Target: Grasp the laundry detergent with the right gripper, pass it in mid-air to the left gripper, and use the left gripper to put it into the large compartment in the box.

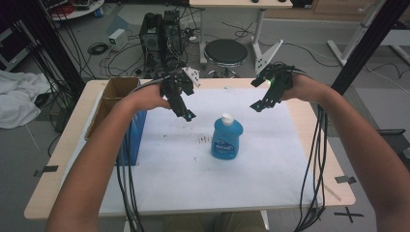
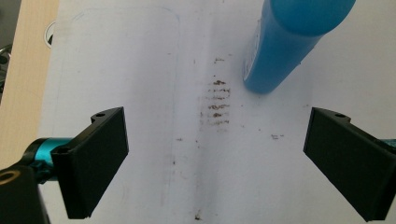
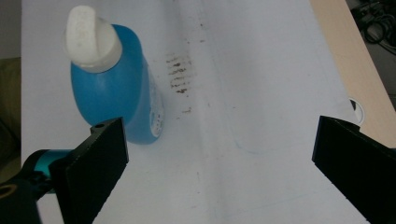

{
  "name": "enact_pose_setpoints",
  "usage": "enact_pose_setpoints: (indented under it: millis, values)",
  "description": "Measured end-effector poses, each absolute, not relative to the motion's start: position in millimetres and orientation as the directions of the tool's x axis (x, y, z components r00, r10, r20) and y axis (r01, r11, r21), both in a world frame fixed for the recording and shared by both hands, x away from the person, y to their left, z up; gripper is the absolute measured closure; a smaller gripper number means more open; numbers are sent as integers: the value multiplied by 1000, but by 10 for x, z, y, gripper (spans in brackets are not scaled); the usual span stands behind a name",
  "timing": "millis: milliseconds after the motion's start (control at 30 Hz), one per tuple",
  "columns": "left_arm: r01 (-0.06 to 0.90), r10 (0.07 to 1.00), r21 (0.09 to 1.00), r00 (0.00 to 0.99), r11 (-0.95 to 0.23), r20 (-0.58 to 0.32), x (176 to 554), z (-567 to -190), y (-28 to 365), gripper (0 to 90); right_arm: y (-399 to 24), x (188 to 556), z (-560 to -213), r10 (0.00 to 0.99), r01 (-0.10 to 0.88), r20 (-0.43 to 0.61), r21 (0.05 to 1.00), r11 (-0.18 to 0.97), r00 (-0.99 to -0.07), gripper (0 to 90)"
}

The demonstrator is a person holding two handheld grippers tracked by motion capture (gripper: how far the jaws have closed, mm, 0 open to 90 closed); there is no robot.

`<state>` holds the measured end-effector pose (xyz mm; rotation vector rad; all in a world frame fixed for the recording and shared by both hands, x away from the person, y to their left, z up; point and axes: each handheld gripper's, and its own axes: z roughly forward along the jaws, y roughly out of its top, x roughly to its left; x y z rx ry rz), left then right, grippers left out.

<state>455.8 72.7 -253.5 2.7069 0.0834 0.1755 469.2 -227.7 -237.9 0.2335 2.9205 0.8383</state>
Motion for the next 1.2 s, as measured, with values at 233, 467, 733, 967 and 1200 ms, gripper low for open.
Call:
enact_pose_setpoints:
  millis: [233, 467, 733, 967, 1200]
  values:
    - [20, 75, 420, 991, -908, 114, 4565, -2551, 727, 66, -2336, 4485, -2546, 186, 143, -13, 589, 795, -983, 26]
    - [33, 86, 439, 991, -898, 101, 4574, -2588, 703, 66, -2398, 4287, -2798, 207, 176, 25, 634, 753, -978, 26]
    - [18, 67, 415, 992, -910, 103, 4590, -2580, 700, 66, -2452, 4190, -2979, 213, 179, 33, 675, 716, -976, 26]
    - [25, 73, 411, 992, -911, 102, 4592, -2608, 698, 66, -2468, 4087, -3238, 214, 177, 40, 720, 671, -976, 26]
    - [30, 77, 409, 992, -912, 98, 4592, -2608, 694, 66, -2466, 4036, -3379, 221, 183, 49, 746, 640, -974, 26]
